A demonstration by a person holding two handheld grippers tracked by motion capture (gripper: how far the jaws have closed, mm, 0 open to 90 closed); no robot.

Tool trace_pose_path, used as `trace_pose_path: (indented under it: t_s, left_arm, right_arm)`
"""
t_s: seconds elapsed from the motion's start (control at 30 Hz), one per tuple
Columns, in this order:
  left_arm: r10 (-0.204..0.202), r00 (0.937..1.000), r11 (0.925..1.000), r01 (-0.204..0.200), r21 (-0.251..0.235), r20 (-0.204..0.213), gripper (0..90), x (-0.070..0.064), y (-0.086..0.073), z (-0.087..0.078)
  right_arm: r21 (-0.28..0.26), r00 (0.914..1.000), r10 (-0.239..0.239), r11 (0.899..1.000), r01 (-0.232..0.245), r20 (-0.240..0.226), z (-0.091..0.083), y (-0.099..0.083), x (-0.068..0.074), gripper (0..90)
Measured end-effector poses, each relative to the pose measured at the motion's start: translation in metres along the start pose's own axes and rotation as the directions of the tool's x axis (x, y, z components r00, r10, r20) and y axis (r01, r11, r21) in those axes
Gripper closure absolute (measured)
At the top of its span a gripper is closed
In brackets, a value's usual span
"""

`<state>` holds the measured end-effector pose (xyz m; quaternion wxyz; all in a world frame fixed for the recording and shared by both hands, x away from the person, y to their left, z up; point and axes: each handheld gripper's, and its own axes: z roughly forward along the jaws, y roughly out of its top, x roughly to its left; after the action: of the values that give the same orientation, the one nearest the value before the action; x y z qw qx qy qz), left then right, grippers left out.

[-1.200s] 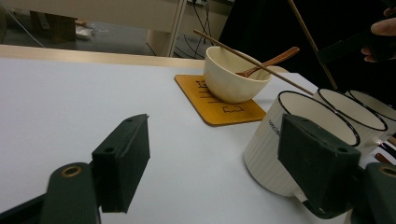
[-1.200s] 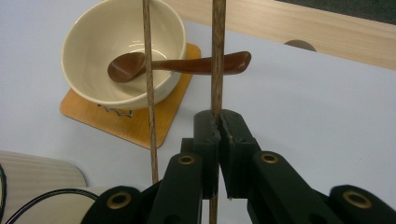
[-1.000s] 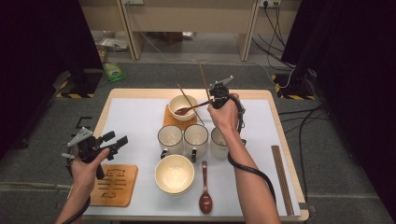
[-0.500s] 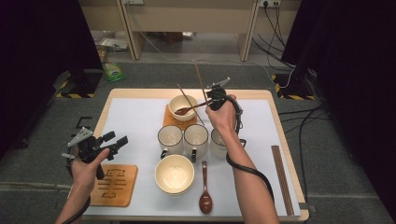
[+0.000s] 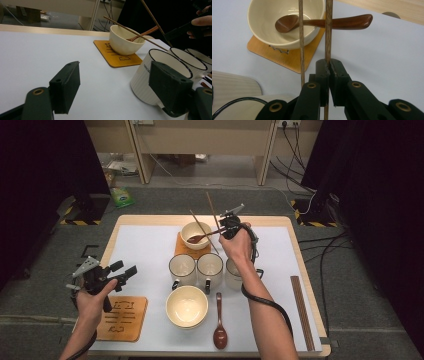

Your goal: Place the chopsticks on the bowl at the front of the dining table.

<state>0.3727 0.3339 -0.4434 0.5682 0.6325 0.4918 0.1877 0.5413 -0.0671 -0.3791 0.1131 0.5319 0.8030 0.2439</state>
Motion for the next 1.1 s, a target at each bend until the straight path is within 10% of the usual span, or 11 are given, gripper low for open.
trace_pose_path:
  t_s: [1.1]
  left_arm:
    - [-0.002, 1.0000, 1.0000, 0.002, -0.001, -0.001, 24.6, 0.0003, -0.0001, 0.0000]
  right_arm:
    - [0.035, 0.9994, -0.026, 0.999, 0.027, -0.021, 0.0094, -0.0002, 0.0042, 85.4]
